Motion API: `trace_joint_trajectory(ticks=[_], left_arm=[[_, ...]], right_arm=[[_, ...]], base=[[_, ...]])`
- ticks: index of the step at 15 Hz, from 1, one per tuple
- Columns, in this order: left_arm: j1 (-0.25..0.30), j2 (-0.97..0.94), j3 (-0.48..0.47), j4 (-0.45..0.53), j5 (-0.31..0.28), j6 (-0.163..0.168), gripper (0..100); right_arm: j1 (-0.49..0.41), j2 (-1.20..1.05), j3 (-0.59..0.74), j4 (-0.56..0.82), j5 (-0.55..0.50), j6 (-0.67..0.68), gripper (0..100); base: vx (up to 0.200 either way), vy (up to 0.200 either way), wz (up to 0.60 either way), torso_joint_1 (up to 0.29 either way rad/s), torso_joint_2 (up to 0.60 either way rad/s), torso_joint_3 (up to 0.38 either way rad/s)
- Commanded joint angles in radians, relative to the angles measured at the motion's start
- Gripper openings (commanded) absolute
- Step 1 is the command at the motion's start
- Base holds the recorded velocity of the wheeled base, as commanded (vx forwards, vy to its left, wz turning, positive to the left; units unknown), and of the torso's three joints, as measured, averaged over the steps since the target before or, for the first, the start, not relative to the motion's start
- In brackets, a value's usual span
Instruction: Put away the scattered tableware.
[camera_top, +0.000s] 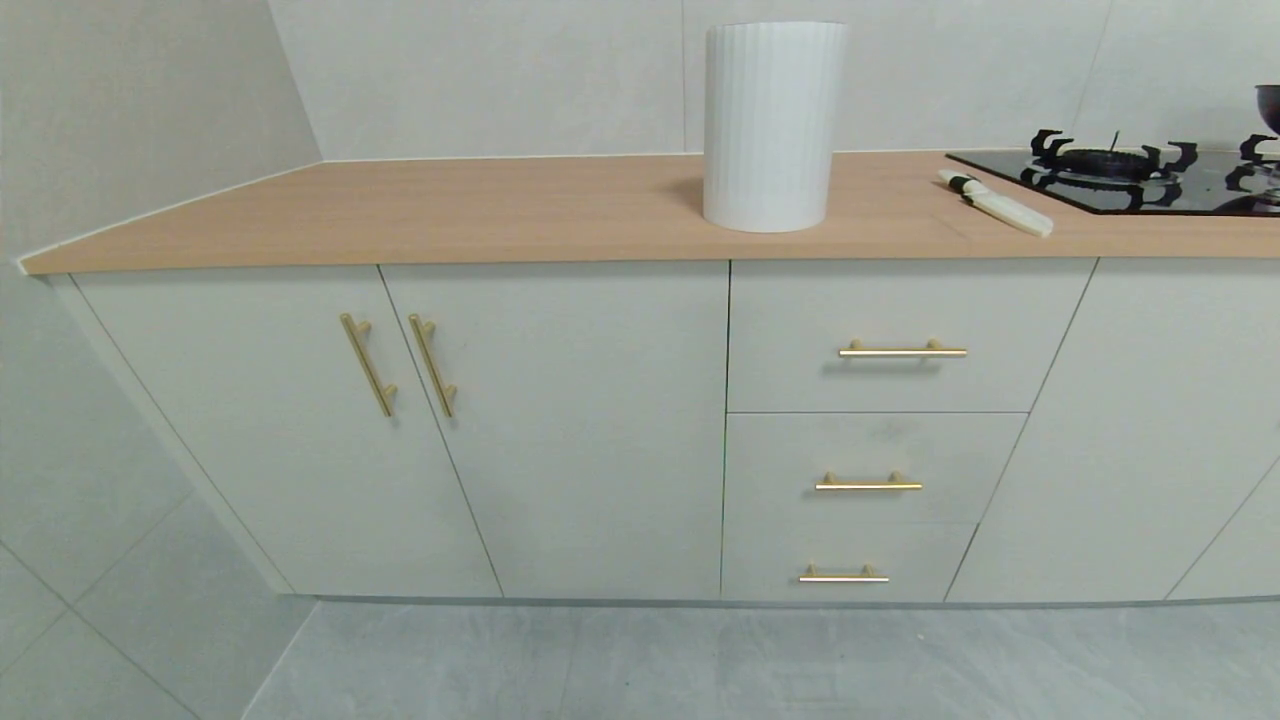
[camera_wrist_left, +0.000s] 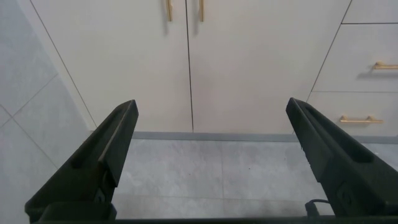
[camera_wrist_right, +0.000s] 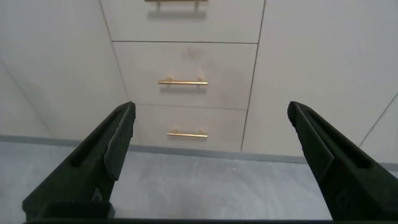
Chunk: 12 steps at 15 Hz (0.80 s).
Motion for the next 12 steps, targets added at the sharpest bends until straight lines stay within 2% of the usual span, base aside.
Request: trace_joint_trajectory(ticks=[1, 5, 6, 7, 12], left_arm=[[0.000, 0.002, 0.000, 0.000, 0.001, 0.001, 100], [0.000, 0.002, 0.000, 0.000, 0.000, -0.001, 100], [0.000, 0.000, 0.000, 0.000, 0.000, 0.001, 100], [0.000, 0.002, 0.000, 0.000, 0.000, 0.001, 100], [0.000, 0.002, 0.000, 0.000, 0.000, 0.004, 100]], right_arm=[[0.001, 0.003, 0.002, -0.001, 0.016, 0.000, 100], [-0.005, 0.015, 0.002, 0.015, 0.029, -0.098, 100], [-0.007, 0.003, 0.002, 0.064, -0.011, -0.092, 100], [-0.007, 0.003, 0.002, 0.055, -0.026, -0.054, 100], [-0.005, 0.003, 0.002, 0.053, -0.032, 0.001, 100]], base=[[0.000, 0.000, 0.00, 0.000, 0.00, 0.000], [0.000, 0.000, 0.00, 0.000, 0.00, 0.000], [0.000, 0.000, 0.00, 0.000, 0.00, 0.000], [0.000, 0.000, 0.00, 0.000, 0.00, 0.000], [0.000, 0.000, 0.00, 0.000, 0.00, 0.000]])
